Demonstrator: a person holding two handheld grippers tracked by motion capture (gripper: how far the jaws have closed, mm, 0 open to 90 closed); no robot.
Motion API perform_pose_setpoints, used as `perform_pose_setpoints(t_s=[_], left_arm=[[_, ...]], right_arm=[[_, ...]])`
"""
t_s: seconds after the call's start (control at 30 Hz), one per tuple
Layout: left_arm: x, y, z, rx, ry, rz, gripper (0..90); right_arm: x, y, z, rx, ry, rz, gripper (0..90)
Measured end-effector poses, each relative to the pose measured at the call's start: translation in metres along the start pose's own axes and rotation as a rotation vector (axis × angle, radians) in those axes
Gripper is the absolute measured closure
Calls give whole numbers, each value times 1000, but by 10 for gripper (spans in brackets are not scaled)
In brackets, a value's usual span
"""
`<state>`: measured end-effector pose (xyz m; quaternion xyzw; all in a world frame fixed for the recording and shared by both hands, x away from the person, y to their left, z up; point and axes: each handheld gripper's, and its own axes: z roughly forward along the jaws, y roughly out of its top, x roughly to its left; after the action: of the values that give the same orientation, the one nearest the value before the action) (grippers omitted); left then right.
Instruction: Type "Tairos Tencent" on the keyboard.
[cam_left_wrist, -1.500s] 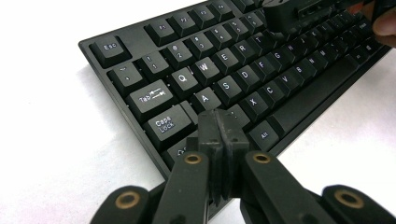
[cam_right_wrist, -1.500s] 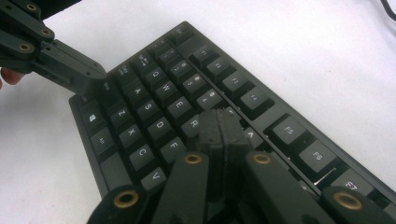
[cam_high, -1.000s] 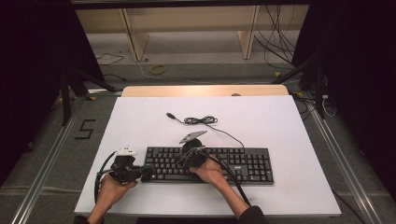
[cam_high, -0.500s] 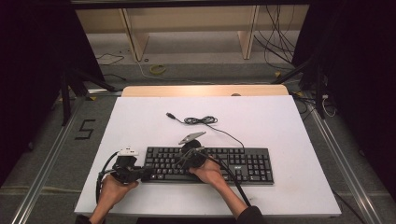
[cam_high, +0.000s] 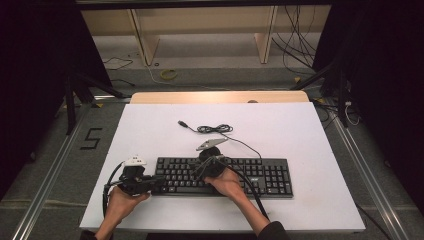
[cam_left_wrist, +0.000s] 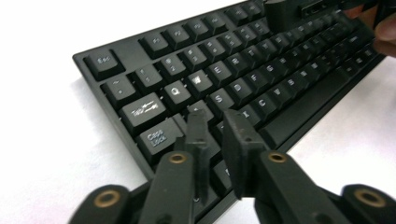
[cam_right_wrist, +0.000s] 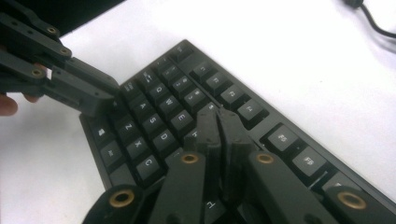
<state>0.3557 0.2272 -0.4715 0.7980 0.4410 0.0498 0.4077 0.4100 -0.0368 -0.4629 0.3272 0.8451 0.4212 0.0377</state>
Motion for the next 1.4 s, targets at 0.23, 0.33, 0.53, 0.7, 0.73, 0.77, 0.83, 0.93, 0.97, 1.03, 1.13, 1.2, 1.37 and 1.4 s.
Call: perform_pose_setpoints(t_s=[0.23, 0.33, 0.53, 0.7, 0.73, 0.77, 0.83, 0.93, 0.97, 1.03, 1.13, 1.2, 1.37, 1.4], left_arm=[[-1, 2, -1, -31, -23, -9, 654], [-1, 3, -1, -46, -27, -12, 619], [-1, 5, -1, -52, -25, -25, 546], [-2, 6, -1, -61, -24, -28, 489], [-2, 6, -1, -63, -23, -30, 478], [-2, 6, 0, -63, -23, -32, 466], [-2, 7, 0, -66, -23, -30, 454], [-3, 8, 0, -70, -24, -29, 435], [-3, 8, 0, -72, -25, -29, 430], [-3, 9, 0, -72, -26, -28, 419], [-3, 10, 1, -80, -25, -31, 400], [-3, 10, 2, -85, -24, -30, 389], [-3, 12, 3, -88, -25, -30, 371], [-2, 12, 3, -92, -22, -30, 369]], right_arm=[[-1, -1, -8, -27, 23, 20, 856], [-2, -1, -11, -39, 23, 23, 846], [-3, -2, -17, -50, 27, 24, 828], [-4, -3, -20, -54, 28, 29, 798], [-4, -3, -21, -57, 26, 31, 792], [-4, -4, -22, -60, 28, 32, 787], [-5, -4, -25, -65, 30, 36, 782], [-6, -6, -27, -68, 31, 39, 771], [-6, -6, -28, -67, 30, 41, 765], [-7, -7, -29, -69, 31, 43, 750], [-8, -9, -32, -73, 32, 44, 720], [-8, -10, -34, -79, 34, 45, 691], [-10, -13, -40, -90, 39, 55, 638], [-10, -13, -41, -93, 38, 56, 625]])
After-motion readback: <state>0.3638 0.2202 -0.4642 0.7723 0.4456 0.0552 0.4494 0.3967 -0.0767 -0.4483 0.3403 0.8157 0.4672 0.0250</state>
